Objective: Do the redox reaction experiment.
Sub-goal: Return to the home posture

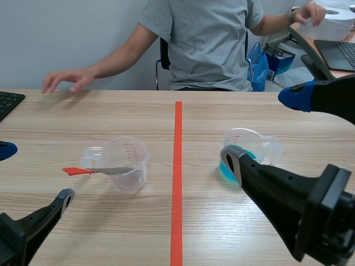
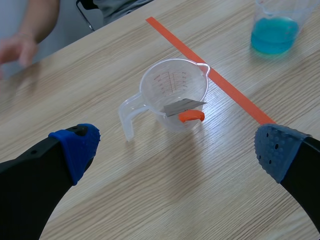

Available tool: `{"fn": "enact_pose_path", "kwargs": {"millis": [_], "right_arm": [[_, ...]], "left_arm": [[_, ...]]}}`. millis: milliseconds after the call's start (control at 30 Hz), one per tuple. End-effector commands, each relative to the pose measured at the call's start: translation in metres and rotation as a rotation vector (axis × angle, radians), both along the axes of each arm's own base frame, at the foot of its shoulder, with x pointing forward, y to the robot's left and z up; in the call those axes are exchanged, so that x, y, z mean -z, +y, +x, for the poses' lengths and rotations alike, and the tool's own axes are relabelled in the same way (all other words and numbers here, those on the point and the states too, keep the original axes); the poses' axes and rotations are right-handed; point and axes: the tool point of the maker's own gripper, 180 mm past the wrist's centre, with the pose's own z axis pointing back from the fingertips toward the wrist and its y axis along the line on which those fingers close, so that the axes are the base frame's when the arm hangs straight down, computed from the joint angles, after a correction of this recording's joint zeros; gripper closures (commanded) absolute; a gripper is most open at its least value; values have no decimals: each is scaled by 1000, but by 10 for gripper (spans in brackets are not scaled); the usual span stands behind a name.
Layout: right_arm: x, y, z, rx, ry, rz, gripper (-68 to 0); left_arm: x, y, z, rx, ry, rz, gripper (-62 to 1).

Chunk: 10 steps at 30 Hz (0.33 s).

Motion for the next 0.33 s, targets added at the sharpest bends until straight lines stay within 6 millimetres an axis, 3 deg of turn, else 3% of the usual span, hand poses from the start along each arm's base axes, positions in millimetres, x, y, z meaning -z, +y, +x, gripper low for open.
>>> {"fn": "enact_pose_path", "kwargs": {"millis": [0, 300], "right_arm": [[-8, -1, 4, 5, -29, 14, -679], [-7, -2, 4, 6, -26, 11, -679]], "left_arm": [[-7, -2, 0, 6, -20, -11, -623], [-14, -5, 2, 14, -58, -34, -623]]}}
